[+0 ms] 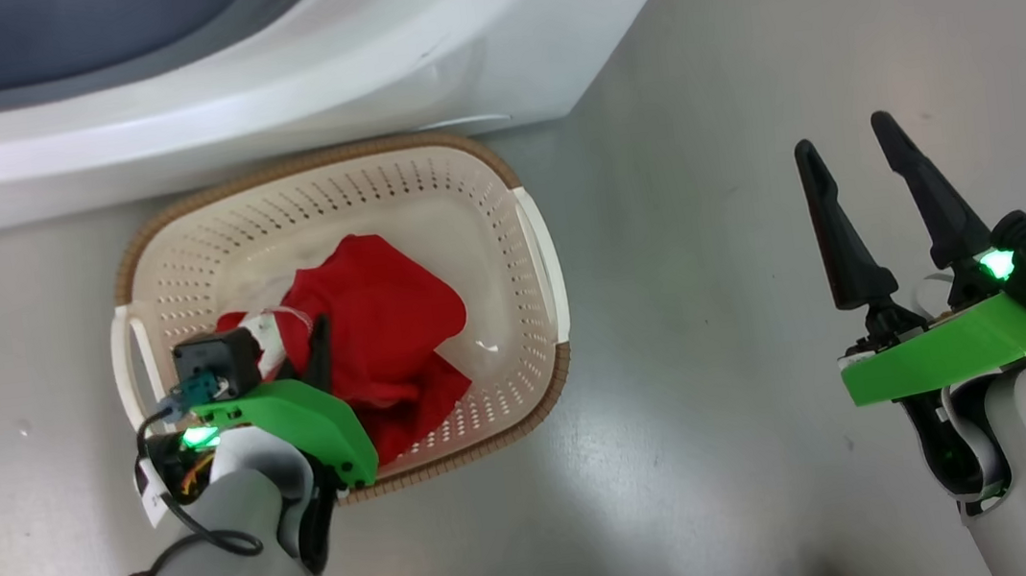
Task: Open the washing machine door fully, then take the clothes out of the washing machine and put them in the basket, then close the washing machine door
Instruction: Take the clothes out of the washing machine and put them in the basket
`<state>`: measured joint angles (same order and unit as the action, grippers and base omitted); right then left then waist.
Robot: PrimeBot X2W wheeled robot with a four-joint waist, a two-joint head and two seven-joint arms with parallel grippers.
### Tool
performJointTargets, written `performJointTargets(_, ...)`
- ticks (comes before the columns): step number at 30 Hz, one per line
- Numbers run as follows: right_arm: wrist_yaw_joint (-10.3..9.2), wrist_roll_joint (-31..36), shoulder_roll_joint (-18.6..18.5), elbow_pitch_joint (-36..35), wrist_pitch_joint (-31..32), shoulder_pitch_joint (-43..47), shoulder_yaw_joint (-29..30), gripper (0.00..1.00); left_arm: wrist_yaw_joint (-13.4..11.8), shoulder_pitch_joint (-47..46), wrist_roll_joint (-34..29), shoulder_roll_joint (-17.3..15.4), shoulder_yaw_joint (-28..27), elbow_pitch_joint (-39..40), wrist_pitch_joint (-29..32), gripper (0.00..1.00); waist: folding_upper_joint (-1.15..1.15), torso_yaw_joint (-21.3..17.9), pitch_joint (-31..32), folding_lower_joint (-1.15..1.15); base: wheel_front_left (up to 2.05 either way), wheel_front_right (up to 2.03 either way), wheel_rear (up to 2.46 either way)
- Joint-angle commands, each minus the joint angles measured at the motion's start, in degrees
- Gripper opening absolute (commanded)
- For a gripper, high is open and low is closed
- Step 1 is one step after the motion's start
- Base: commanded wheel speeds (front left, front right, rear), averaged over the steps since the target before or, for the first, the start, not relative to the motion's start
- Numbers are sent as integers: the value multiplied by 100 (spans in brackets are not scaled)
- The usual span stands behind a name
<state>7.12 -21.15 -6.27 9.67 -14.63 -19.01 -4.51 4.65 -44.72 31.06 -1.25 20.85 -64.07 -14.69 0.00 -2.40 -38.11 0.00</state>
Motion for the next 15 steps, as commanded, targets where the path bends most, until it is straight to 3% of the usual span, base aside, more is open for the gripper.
performJointTargets(1,36,-12,6,-152,-37,21,-114,100,51,25,-59,-163,-97,-11,-30,0,0,-53,-148,0,0,0,0)
performJointTargets(6,36,-3,22,-185,-37,-41,-89,100,67,-182,-116,-163,-247,-145,-30,7,0,-61,-354,0,0,0,0)
performJointTargets(12,36,6,54,-215,-37,-126,-84,100,69,-336,-257,-171,-414,-246,-30,30,0,-70,-524,0,0,0,0)
performJointTargets(14,36,6,59,-209,-37,-139,-78,100,71,-352,-289,-171,-461,-263,-30,45,0,-71,-532,0,0,0,0)
performJointTargets(15,36,5,60,-203,-37,-145,-74,100,72,-356,-306,-171,-483,-269,-30,59,0,-70,-529,0,0,0,0)
